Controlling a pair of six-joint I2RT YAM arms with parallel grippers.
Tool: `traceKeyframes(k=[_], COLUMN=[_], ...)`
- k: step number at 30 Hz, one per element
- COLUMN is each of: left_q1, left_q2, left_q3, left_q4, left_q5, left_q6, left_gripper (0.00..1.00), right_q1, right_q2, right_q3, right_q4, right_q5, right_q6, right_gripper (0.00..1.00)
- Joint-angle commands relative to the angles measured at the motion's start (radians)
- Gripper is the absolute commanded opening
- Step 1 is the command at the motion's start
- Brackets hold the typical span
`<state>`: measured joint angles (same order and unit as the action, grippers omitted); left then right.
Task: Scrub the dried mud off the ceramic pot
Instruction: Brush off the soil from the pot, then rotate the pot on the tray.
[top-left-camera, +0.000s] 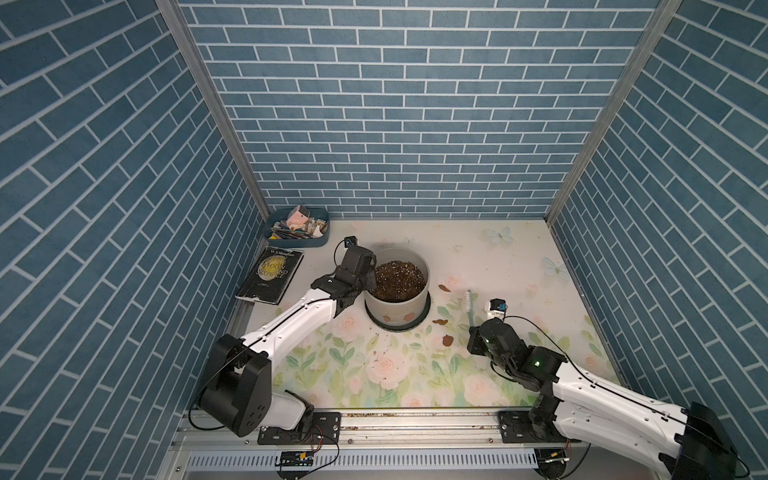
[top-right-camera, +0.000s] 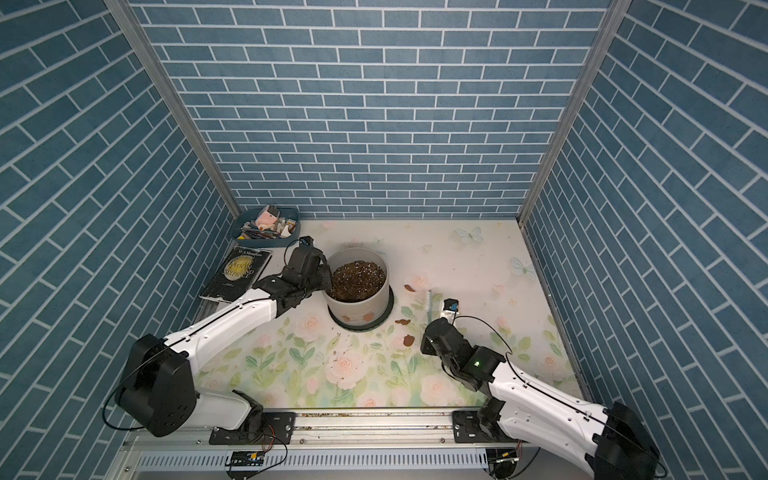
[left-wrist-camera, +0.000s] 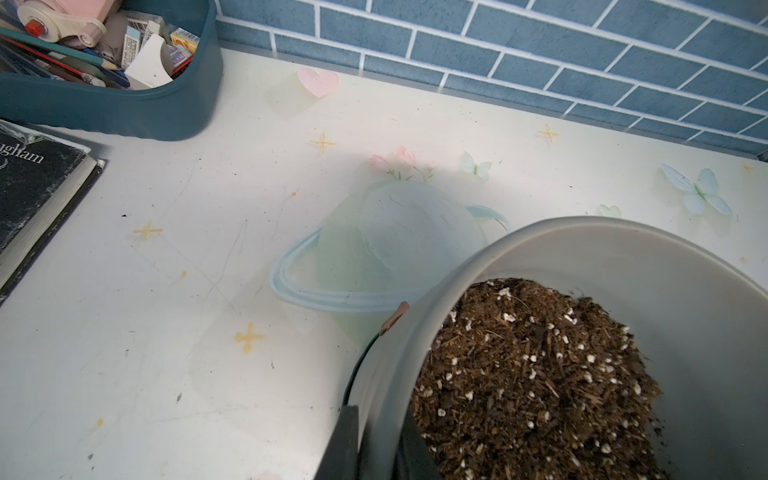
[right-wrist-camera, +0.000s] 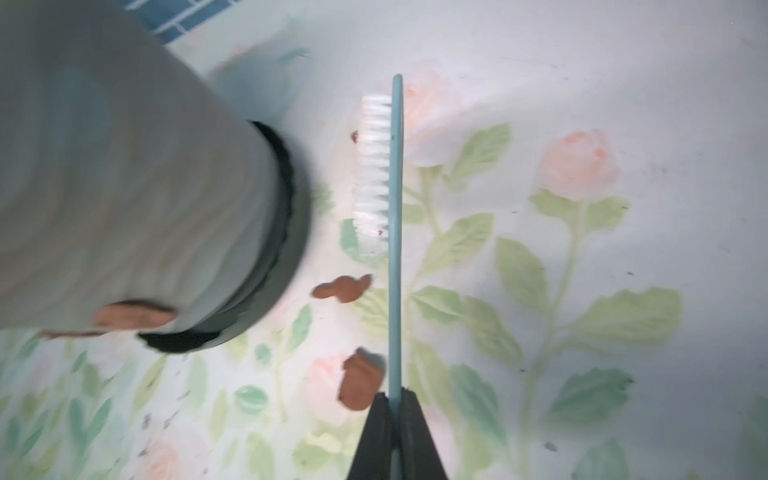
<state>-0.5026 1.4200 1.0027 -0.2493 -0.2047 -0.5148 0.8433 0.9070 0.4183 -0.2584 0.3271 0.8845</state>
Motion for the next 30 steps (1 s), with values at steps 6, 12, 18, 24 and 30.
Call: traceKeyframes(k=[6, 12, 18, 24, 30], left_q1=[-0.004, 0.000, 0.000, 0.000, 0.001], left_q2=[0.054, 0.161, 0.230, 0.194, 0.131], left_q3=[0.061, 0.185, 0.247, 0.209, 0.150], left_q4=[-0.001, -0.005, -0.027, -0.039, -0.059], left_q5=[0.017, 0.004, -0.022, -0.044, -0.060], left_q6=[-0.013, -0.001, 0.020, 0.024, 0.029], left_gripper=[0.42, 0.59, 0.60, 0.48, 0.33], right_q1=[-0.021, 0.090, 0.130, 0.139, 0.139], right_q2=[0.069, 0.043, 0.075, 0.106, 0.156], right_q3=[0.069, 0.064, 0.022, -0.007, 0.005], right_q4=[-0.071, 0.023, 0.170, 0.292, 0.316], right_q5=[-0.064, -0.045, -0.051, -0.054, -0.056], right_q6=[-0.121, -0.112, -0.055, -0.029, -0.033], right_gripper=[0.00, 0.00, 0.00, 0.00, 0.00])
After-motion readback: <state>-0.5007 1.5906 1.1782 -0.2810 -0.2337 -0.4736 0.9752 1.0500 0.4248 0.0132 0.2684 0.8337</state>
